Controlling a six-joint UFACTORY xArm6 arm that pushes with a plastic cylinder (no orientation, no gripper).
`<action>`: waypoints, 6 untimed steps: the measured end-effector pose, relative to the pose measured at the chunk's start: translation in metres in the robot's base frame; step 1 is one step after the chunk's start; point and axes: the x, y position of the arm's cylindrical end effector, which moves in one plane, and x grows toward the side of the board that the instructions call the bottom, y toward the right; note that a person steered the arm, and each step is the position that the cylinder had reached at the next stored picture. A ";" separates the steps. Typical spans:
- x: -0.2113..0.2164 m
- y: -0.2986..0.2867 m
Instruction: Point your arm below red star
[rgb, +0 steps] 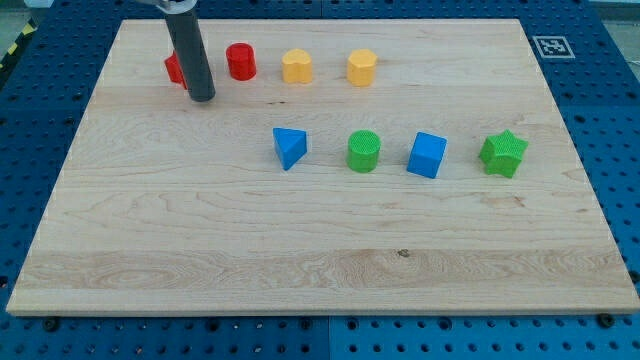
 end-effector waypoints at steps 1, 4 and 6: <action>0.000 -0.002; 0.000 -0.027; 0.000 -0.007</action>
